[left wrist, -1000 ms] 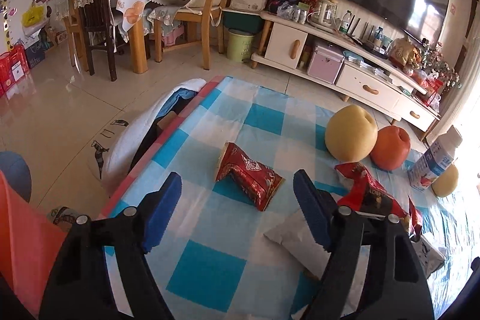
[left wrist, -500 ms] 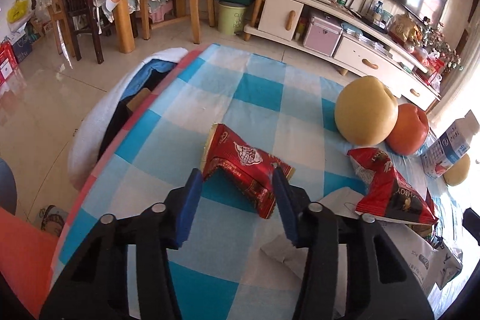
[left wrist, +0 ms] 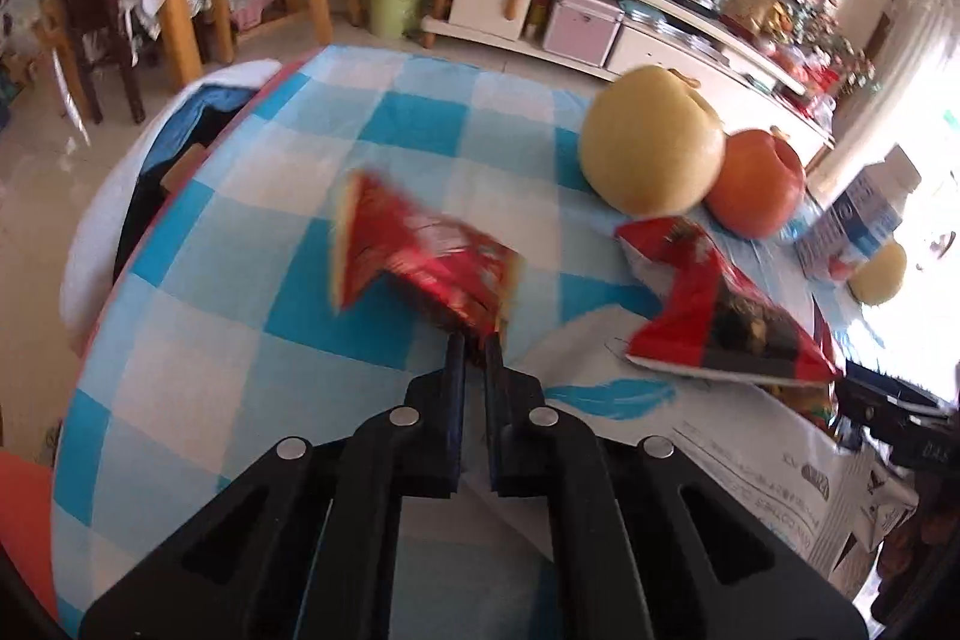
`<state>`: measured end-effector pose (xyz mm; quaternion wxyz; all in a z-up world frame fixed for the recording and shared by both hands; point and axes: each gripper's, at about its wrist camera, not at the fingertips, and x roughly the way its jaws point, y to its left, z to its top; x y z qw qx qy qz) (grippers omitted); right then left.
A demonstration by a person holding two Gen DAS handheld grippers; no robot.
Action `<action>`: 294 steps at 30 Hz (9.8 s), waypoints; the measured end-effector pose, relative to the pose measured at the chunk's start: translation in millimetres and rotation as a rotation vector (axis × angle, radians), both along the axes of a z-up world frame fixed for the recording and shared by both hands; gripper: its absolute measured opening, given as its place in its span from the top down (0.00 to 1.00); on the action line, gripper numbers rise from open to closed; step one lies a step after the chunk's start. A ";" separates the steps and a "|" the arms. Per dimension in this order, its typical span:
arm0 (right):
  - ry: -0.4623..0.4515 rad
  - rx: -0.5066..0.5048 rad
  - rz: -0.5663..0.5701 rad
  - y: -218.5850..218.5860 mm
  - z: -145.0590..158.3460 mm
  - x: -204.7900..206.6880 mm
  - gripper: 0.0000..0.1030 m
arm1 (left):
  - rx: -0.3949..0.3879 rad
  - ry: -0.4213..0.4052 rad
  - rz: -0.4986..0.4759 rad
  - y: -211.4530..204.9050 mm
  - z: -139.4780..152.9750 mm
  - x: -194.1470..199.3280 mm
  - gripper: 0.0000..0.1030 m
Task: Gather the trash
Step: 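Grasp the red candy wrapper with the left tool while the right tool grasps the white wipes pack, then lift the red wrapper with the left tool while the right tool lifts the wipes pack, then carry the red wrapper over the pink bucket and open the left tool, then return the left tool to the table, then grasp the green-white snack bag with the left tool while the right tool grasps the milk carton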
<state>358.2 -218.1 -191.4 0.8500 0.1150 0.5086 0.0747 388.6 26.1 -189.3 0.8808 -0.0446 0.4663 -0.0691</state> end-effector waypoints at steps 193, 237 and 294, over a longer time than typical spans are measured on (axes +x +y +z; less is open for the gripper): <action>-0.334 0.092 0.589 463.5 135.1 -146.2 0.26 | -0.188 -0.178 0.817 366.5 87.1 -227.5 0.67; -0.454 -0.157 -0.077 89.9 145.6 -222.2 0.05 | 0.073 -0.558 0.246 137.3 128.3 -221.5 0.11; 0.021 -0.065 -0.170 -15.0 38.6 -89.1 0.22 | -0.008 0.016 -0.235 -35.0 9.9 -200.1 0.47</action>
